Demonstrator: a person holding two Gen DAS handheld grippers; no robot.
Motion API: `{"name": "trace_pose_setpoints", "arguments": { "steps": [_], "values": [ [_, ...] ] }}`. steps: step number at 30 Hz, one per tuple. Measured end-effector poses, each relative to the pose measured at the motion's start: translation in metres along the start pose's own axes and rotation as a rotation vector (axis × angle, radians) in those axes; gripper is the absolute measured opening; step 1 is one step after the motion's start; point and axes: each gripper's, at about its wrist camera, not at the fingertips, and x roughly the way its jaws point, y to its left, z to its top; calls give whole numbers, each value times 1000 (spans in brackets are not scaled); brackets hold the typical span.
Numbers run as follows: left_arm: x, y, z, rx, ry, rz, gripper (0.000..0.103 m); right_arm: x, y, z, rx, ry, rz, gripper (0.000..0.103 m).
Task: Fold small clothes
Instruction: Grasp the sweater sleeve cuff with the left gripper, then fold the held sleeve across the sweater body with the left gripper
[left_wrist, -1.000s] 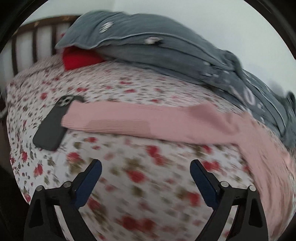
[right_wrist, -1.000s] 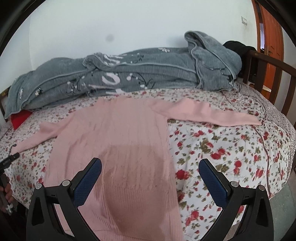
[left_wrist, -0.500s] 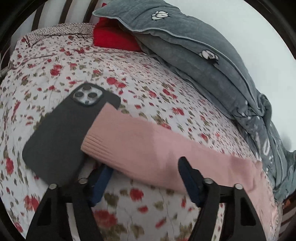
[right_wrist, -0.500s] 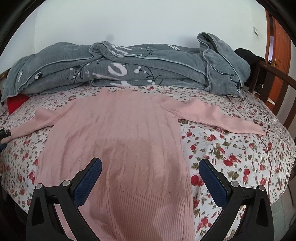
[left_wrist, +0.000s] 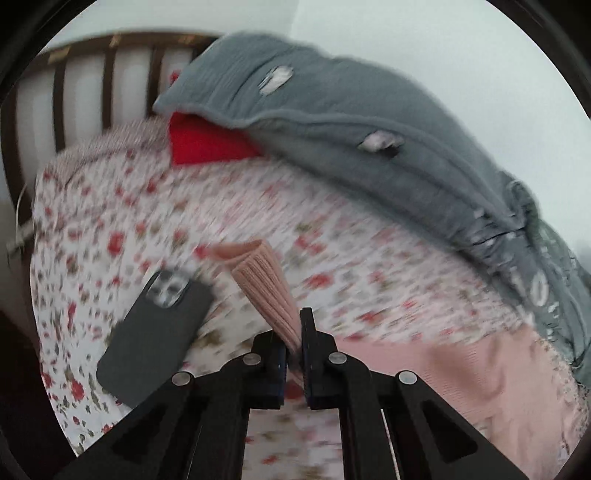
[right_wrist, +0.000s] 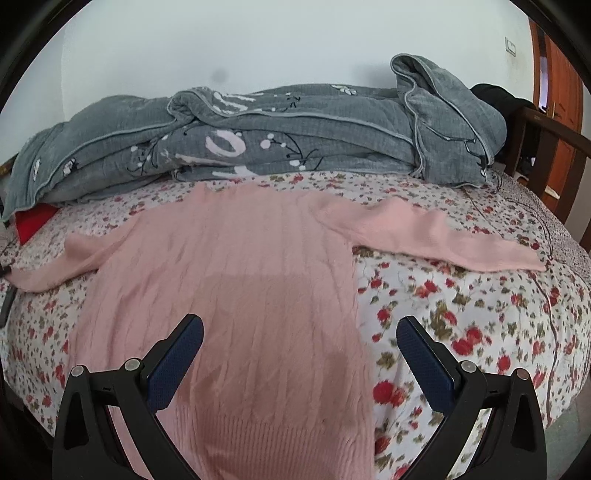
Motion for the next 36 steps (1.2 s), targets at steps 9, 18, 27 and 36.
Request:
{"name": "trace_pose_setpoints", "arguments": {
  "steps": [9,18,27,36],
  "values": [
    [-56,-160,14,203,-73,-154,7,-18,-50,12,26,-103,-28,103],
    [-77,-341,-44,402,-57,-297,7,-30,-125,0,66,-143,-74,103],
    [-40,-489,-160,566,98,-427,7,-35,-193,-21,125,-100,-120,103],
    [-8,-525,-245,697,279,-463,13,-19,-203,-30,122,-55,-134,103]
  ]
}}
